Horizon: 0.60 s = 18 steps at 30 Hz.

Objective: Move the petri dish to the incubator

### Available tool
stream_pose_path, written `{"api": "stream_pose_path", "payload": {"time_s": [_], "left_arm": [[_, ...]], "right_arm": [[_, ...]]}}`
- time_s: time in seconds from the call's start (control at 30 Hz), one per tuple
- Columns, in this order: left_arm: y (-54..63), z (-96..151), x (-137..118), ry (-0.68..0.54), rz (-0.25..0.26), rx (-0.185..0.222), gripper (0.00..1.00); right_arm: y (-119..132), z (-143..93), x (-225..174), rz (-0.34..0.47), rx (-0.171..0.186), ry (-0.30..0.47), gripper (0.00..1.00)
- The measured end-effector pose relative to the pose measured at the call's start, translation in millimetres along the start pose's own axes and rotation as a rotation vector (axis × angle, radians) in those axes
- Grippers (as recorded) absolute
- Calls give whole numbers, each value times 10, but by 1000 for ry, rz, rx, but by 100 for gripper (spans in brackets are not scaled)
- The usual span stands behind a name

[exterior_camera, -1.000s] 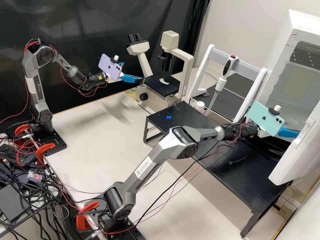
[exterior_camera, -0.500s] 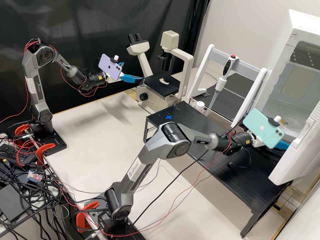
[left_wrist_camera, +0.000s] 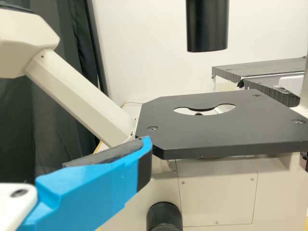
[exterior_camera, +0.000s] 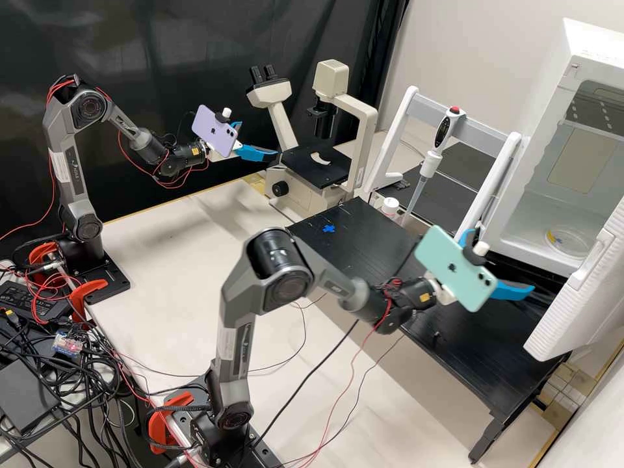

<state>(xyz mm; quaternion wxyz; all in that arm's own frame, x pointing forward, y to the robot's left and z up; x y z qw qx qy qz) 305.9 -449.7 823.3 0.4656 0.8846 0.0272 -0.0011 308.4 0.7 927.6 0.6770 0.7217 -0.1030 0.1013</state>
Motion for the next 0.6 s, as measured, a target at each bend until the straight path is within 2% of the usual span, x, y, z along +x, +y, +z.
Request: {"api": "stream_pose_path", "payload": {"time_s": [0.27, 0.33, 0.37, 0.6], "left_arm": [[0, 0, 0, 0, 0, 0, 100], [0, 0, 0, 0, 0, 0, 100], [0, 0, 0, 0, 0, 0, 100], [0, 0, 0, 0, 0, 0, 100]], "right_arm": [[-175, -390, -986, -3, 23, 199, 100], [-245, -446, -1169, -15, 30, 222, 100], [-291, -516, -1287, -24, 44, 255, 100], [-599, -656, -1772, -159, 104, 346, 100]]}}
